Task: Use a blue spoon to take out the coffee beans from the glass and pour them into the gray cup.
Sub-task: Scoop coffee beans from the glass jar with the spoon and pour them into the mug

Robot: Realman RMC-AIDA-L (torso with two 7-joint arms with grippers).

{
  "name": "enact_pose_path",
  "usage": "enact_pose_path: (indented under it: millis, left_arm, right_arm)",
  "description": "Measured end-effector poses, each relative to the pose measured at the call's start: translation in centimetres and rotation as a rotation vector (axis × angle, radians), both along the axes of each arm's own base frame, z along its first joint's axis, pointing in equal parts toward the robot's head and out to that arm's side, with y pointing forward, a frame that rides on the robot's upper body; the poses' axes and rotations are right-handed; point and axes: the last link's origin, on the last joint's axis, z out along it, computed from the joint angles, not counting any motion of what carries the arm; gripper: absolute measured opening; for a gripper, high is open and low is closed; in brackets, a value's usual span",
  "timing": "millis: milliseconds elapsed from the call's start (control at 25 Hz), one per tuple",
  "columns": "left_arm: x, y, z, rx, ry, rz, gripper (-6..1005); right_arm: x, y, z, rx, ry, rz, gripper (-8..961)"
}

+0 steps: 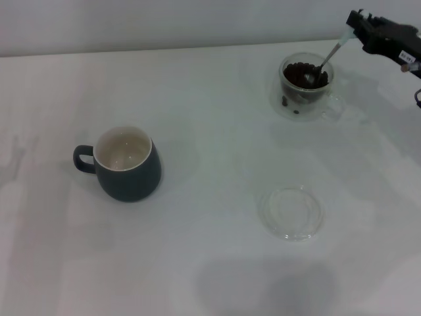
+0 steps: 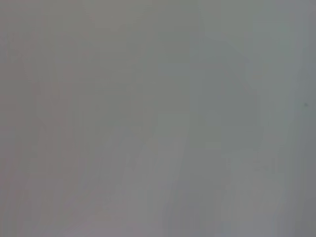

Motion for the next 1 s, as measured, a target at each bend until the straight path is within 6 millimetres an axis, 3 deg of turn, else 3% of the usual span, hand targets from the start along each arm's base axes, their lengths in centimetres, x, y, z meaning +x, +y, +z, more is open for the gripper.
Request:
enact_pose_path:
  millis: [1000]
  left_arm:
    - [0.1,0.2,0.3,0.007,0.011,-0.009,893]
  right_arm:
    - [1.8,0.0,-0.1,-0.027,0.433,-0.267,146]
